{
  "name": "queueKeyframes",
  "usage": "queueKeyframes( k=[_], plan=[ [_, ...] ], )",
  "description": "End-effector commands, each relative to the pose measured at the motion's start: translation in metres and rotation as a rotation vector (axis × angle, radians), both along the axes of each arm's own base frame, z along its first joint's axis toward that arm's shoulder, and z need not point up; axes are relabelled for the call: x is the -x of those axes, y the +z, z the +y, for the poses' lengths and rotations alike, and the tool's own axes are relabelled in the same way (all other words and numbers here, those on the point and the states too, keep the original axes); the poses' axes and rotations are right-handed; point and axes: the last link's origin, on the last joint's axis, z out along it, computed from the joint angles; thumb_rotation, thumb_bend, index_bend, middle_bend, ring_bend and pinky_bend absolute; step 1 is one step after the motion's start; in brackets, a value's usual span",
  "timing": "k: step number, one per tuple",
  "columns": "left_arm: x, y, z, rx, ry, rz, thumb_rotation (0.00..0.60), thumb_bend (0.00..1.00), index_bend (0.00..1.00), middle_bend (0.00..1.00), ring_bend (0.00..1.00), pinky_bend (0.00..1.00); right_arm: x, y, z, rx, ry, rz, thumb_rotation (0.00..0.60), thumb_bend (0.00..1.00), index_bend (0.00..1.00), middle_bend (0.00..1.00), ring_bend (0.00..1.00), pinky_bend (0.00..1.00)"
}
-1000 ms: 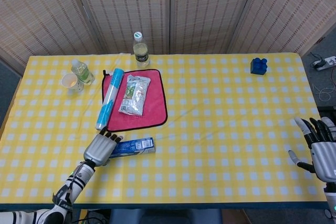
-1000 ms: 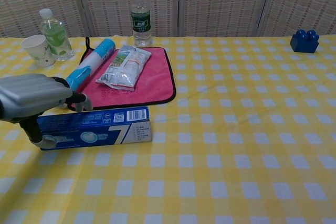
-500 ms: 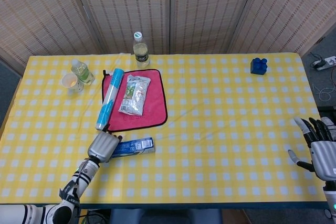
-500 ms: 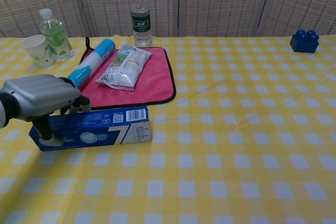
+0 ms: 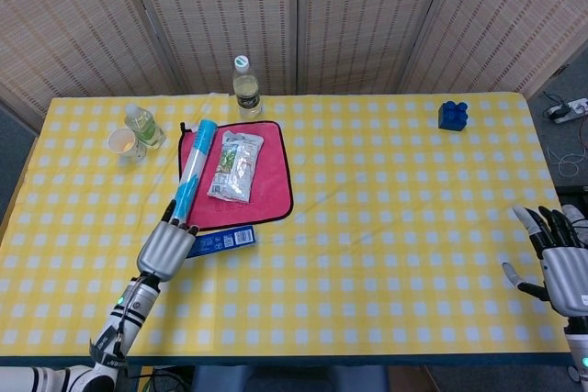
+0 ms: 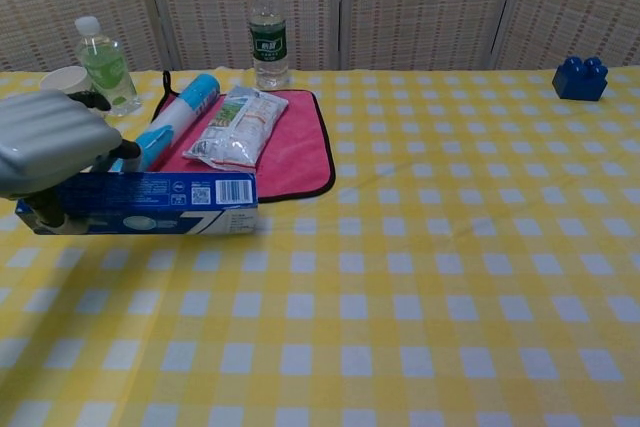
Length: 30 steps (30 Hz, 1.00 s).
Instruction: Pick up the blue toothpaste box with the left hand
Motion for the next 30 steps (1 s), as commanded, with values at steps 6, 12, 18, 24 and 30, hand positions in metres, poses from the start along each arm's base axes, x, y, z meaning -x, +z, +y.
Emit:
queueKeyframes(
  k=[6,12,18,24,30],
  plan=[
    [-0.01,0.037,-0.019,-0.12,-0.16,0.068,0.6,0.2,0.47,0.56,0.44,0.07,0.0,0.0,0.001,0.001,0.002,-0.003,0.6,0.26,0.07,0.12,0.0,0.0],
    [-0.022,0.052,-0.032,-0.147,-0.27,0.068,0.6,0.2,0.47,0.56,0.43,0.07,0.0,0.0,0.001,0.004,0.006,-0.003,0.6,0.26,0.07,0.12,0.0,0.0],
    [-0.037,0.063,-0.046,-0.125,-0.356,0.015,0.6,0.2,0.46,0.56,0.43,0.07,-0.001,0.0,0.002,0.008,0.008,-0.004,0.6,0.26,0.07,0.12,0.0,0.0],
    [-0.045,0.072,-0.053,-0.119,-0.426,-0.058,0.6,0.2,0.46,0.56,0.43,0.07,-0.002,0.001,0.004,0.011,0.01,-0.002,0.6,0.26,0.07,0.12,0.0,0.0],
    [-0.046,0.091,-0.052,-0.17,-0.421,-0.105,0.6,0.2,0.46,0.56,0.42,0.07,-0.003,0.002,0.005,0.017,0.009,0.001,0.6,0.26,0.07,0.12,0.0,0.0]
  ],
)
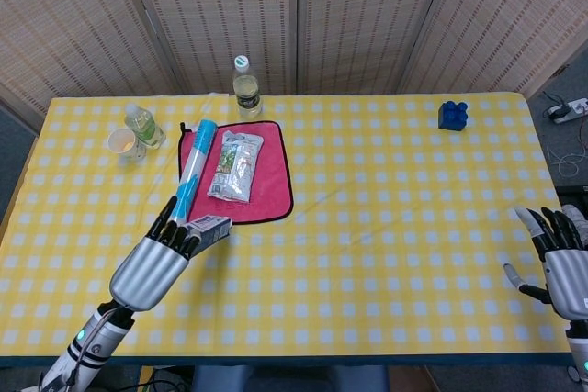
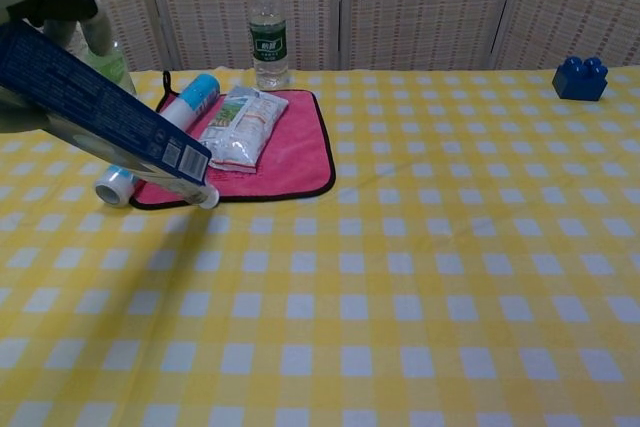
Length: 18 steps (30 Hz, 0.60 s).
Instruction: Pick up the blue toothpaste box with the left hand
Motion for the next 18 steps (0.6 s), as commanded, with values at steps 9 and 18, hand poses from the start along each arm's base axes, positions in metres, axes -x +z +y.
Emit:
queueKeyframes(
  k=[9,18],
  plan=[
    [0.011,0.034,0.01,-0.103,0.073,-0.083,0.6,0.2,0.46,0.56,0.42,0.07,-0.002,-0.001,-0.002,-0.005,0.003,0.004,0.6,0.26,0.07,0.12,0.0,0.0],
    [0.023,0.05,0.014,-0.162,0.125,-0.115,0.6,0.2,0.46,0.56,0.41,0.07,-0.003,-0.004,-0.004,-0.017,0.003,0.005,0.6,0.26,0.07,0.12,0.0,0.0]
  ],
)
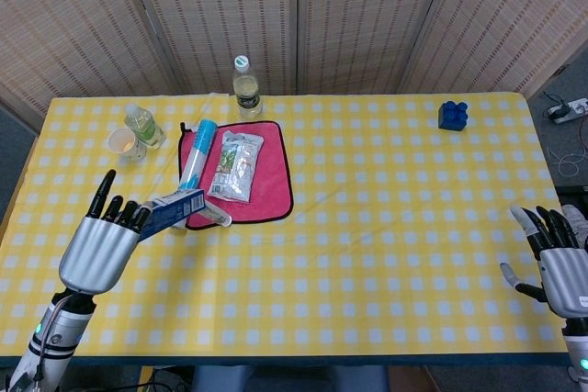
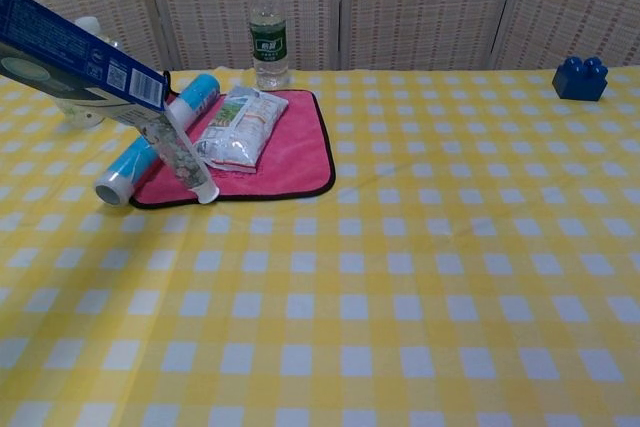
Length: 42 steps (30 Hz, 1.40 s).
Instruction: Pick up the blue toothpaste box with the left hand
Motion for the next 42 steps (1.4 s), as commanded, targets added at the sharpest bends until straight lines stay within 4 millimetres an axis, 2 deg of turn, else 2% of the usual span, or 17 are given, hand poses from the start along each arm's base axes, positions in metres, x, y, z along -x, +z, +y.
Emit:
queueKeyframes(
  k=[1,10,16,21,32,35,42],
  plan=[
    [0.004,0.005,0.002,-0.033,0.022,0.009,0.6,0.2,0.46,0.55,0.41,0.07,-0.001,-0.001,-0.001,-0.004,0.002,-0.001,0.6,0.26,0.07,0.12,0.0,0.0],
    [0.009,0.011,0.0,-0.048,0.058,-0.002,0.6,0.2,0.45,0.55,0.4,0.07,-0.003,-0.004,-0.004,-0.015,0.009,0.001,0.6,0.26,0.07,0.12,0.0,0.0],
    [0.005,0.006,-0.004,0.031,0.01,-0.054,0.6,0.2,0.45,0.55,0.41,0.07,-0.004,-0.005,-0.005,-0.021,0.012,0.001,0.6,0.26,0.07,0.12,0.0,0.0],
    [-0.002,-0.013,-0.004,0.169,-0.047,-0.1,0.6,0.2,0.46,0.55,0.41,0.07,-0.004,-0.006,-0.005,-0.022,0.01,0.001,0.6,0.26,0.07,0.12,0.0,0.0],
    [-0.01,-0.054,0.016,0.407,-0.078,-0.223,0.6,0.2,0.47,0.55,0.41,0.07,-0.001,-0.005,-0.003,-0.019,-0.002,0.0,0.6,0.26,0.07,0.12,0.0,0.0],
    [-0.008,-0.07,0.022,0.521,-0.037,-0.304,0.6,0.2,0.48,0.55,0.42,0.07,-0.001,-0.007,-0.003,-0.024,-0.001,-0.002,0.6,0.26,0.07,0.12,0.0,0.0],
    [0.003,-0.097,0.035,0.669,0.068,-0.353,0.6,0.2,0.47,0.55,0.42,0.07,-0.001,-0.006,-0.003,-0.023,-0.001,-0.001,0.6,0.26,0.07,0.12,0.0,0.0]
  ],
)
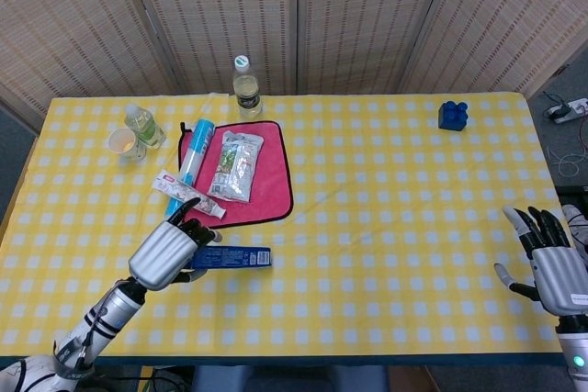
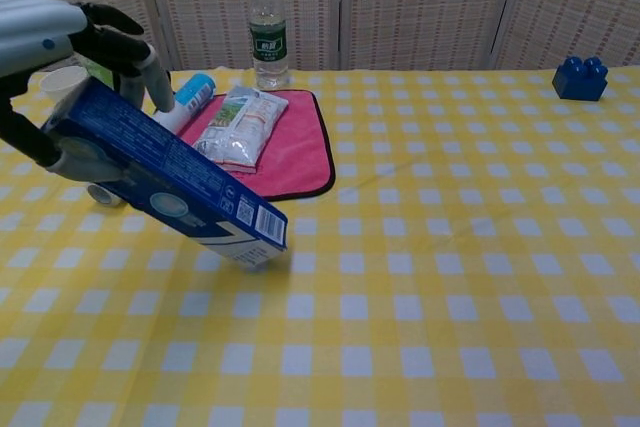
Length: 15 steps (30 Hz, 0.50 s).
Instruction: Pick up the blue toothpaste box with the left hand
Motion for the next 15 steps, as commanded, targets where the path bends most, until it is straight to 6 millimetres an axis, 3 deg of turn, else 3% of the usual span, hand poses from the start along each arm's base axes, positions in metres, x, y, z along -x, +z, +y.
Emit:
queueKeyframes(
  k=[1,3,6,9,15],
  plan=[
    [0.007,-0.018,0.009,0.084,0.053,0.006,0.6,0.2,0.47,0.55,0.42,0.07,0.0,0.0,0.0,0.0,0.0,0.0,0.6,0.26,0.07,0.12,0.0,0.0],
    [0.013,-0.021,0.012,0.092,0.074,0.045,0.6,0.2,0.41,0.51,0.38,0.07,0.0,0.0,0.0,0.0,0.0,0.001,0.6,0.26,0.07,0.12,0.0,0.0],
    [0.016,-0.02,0.014,0.073,0.087,0.114,0.6,0.2,0.2,0.33,0.22,0.07,0.0,0.0,0.0,0.0,-0.002,0.001,0.6,0.26,0.07,0.12,0.0,0.0],
    [0.02,-0.019,0.014,0.033,0.091,0.167,0.6,0.2,0.04,0.19,0.09,0.06,0.0,0.0,0.0,-0.001,-0.003,0.001,0.6,0.26,0.07,0.12,0.0,0.0],
    [0.02,-0.012,0.01,-0.039,0.086,0.212,0.6,0.2,0.0,0.08,0.03,0.05,-0.001,0.0,-0.001,-0.002,-0.001,0.002,0.6,0.26,0.07,0.12,0.0,0.0]
  ],
)
